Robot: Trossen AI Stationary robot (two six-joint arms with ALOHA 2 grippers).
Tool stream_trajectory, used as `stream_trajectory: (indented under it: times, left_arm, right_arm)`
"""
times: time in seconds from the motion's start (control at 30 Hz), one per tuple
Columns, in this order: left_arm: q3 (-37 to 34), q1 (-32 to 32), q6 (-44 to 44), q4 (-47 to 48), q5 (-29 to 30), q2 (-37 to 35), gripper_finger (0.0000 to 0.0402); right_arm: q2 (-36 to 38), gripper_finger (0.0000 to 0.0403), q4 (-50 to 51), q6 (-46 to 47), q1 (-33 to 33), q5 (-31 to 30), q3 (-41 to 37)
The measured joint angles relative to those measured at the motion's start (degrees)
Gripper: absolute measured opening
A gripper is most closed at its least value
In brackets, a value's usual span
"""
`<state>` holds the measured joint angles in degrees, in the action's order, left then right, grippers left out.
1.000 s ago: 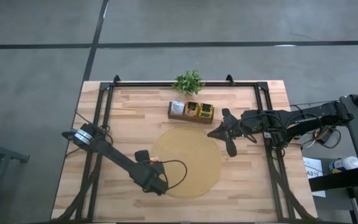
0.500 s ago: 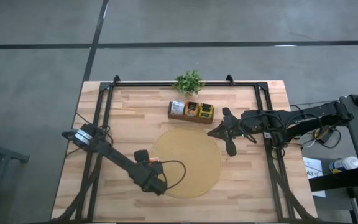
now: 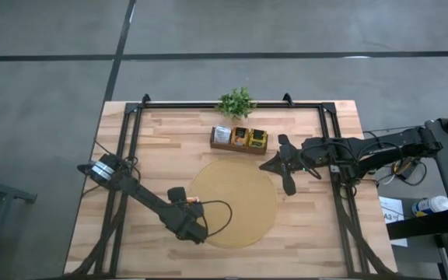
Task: Pick & Place Tea
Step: Put the white tea bag into the left section of the wooden organizer
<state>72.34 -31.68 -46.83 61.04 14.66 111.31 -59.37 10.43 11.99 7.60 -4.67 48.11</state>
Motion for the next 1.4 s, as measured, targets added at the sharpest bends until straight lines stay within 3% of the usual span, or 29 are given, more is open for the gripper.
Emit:
stream_trajectory:
  times: [0.3, 0.57, 0.8, 1.13, 1.4]
  left_arm:
    - [-0.26, -0.02, -0.02, -0.3, 0.89, 0.09, 0.0184]
    - [-0.47, 0.02, 0.91, 0.07, 1.88, 0.24, 0.0107]
    - [-0.68, 0.13, 3.52, 0.87, 2.45, 0.42, 0.0011]
    - [1.01, 0.17, 3.06, 5.11, 4.05, -0.75, 0.0]
    - [1.4, 0.98, -1.2, 5.96, 7.56, -10.27, 0.0]
  right_arm:
    - [0.01, 0.0008, -0.01, -0.02, 0.0, 0.0, 0.0]
    - [0.01, 0.0008, -0.01, -0.02, 0.0, 0.0, 0.0]
    - [0.0, 0.0008, -0.14, -0.02, 0.01, 0.0, -0.01]
    - [0.0, 0.0008, -0.5, -0.02, 0.0, 0.0, -0.01]
    - [0.02, 0.0008, -0.95, -0.02, 0.0, 0.01, -0.01]
